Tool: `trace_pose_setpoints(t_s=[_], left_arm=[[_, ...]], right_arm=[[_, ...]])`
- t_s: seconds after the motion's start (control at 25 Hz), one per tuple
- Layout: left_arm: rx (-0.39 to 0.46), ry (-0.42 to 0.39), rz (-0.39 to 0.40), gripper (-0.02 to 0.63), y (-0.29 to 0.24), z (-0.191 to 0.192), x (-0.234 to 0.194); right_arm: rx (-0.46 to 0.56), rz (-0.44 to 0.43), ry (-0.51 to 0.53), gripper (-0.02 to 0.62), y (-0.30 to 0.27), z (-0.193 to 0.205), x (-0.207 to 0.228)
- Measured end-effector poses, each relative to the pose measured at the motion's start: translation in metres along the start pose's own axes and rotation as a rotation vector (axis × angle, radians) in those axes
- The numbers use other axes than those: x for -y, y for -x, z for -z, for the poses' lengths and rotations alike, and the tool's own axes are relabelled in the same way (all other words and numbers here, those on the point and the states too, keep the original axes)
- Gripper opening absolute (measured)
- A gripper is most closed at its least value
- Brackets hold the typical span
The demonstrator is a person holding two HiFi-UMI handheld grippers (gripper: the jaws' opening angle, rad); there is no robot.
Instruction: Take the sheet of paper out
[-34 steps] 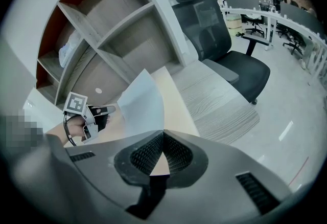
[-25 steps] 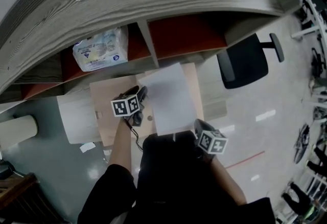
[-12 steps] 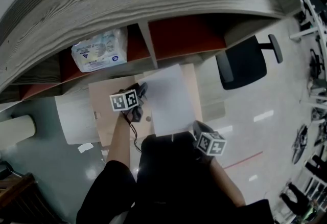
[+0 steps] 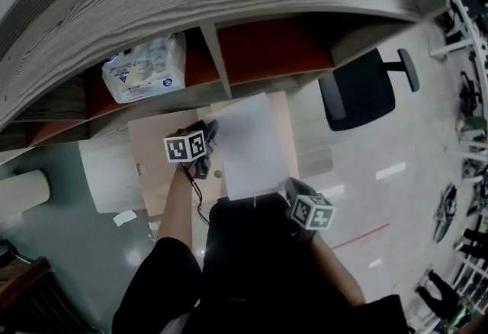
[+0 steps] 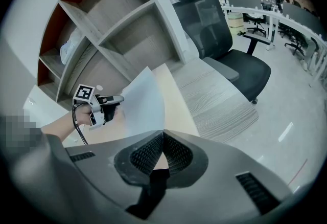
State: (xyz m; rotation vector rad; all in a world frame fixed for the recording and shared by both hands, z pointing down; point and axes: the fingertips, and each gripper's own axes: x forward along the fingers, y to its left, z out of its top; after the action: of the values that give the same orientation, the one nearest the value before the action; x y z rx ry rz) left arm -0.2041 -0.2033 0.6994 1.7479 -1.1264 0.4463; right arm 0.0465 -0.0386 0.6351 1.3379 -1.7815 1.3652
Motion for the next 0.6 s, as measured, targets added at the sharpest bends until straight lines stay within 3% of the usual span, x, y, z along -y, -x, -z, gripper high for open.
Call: trace_pose_setpoints(t_s=[0.24, 0.6], left_arm=[[0.01, -0.033, -0.034, 0.111, 0.006, 0.0, 0.003], [0.065, -0.04, -0.054, 0.057, 0.019, -0.004, 0.011]], right_arm=[[0.002, -0.019, 0.014, 0.018, 0.0, -0.001, -0.001], [-0.018, -0.062, 0.051, 0.018, 0.0, -0.001, -0.003]])
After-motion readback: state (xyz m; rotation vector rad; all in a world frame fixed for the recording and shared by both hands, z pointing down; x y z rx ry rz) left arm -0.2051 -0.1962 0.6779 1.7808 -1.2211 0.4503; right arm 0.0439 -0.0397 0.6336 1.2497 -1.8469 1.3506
